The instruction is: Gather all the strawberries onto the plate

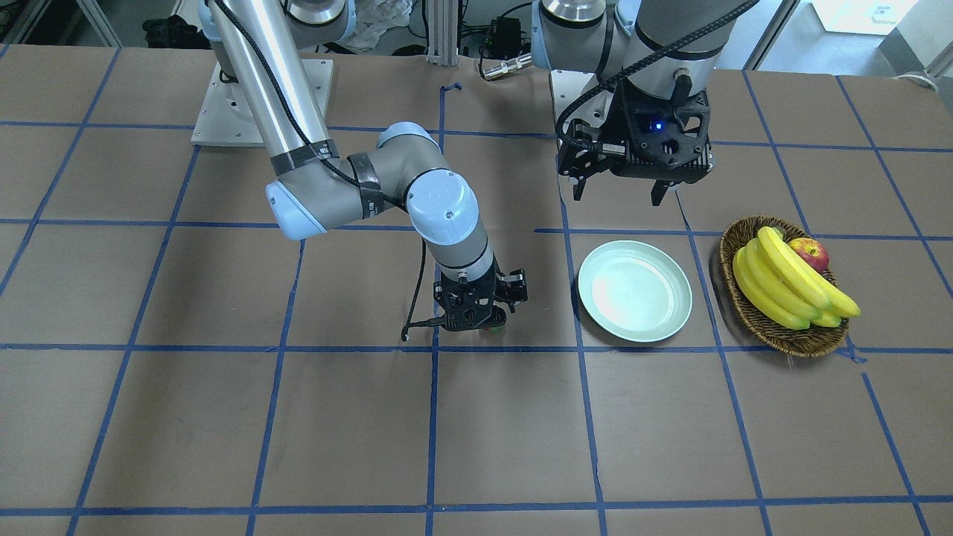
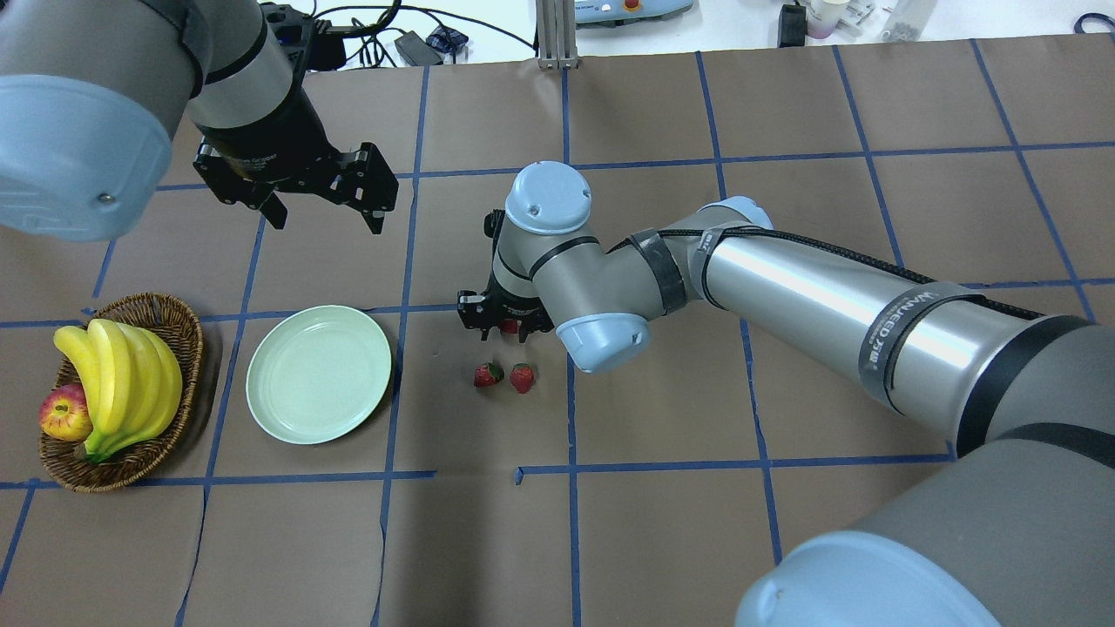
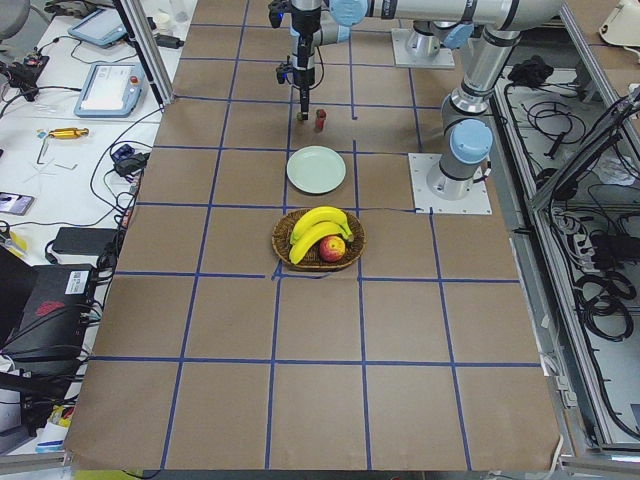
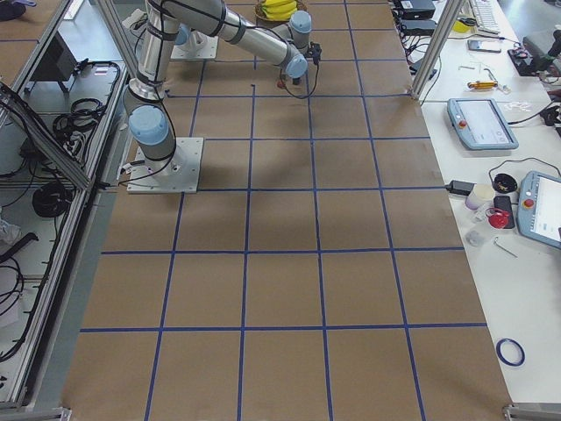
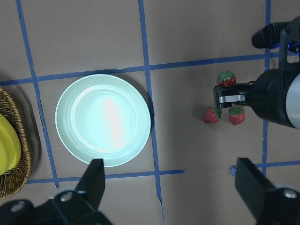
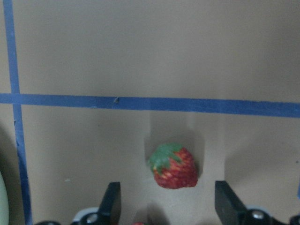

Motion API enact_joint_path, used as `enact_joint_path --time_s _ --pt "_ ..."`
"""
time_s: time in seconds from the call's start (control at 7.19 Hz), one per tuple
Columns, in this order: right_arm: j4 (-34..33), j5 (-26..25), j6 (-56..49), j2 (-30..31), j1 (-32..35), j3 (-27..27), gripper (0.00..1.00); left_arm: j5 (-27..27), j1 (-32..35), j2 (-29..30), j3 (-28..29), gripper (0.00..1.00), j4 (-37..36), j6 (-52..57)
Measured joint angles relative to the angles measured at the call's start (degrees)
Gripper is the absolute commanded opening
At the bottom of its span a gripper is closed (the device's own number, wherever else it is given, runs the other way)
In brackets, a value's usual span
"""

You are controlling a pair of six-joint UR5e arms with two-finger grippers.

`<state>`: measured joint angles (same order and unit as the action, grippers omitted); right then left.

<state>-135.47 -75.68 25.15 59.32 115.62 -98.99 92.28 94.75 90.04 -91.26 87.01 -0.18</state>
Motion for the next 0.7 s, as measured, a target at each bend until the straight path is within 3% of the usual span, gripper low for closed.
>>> enact_joint_path --time_s 0.28,0.7 --pt "6.7 -0.9 -2.1 5.4 -2.0 0.2 1.00 0.0 0.0 0.0 0.0 1.00 0.0 0.1" --pt "22.5 -7.1 -9.6 20.6 -12.2 0.4 1.00 0.2 -0.1 0.0 0.0 1.00 -0.1 0.5"
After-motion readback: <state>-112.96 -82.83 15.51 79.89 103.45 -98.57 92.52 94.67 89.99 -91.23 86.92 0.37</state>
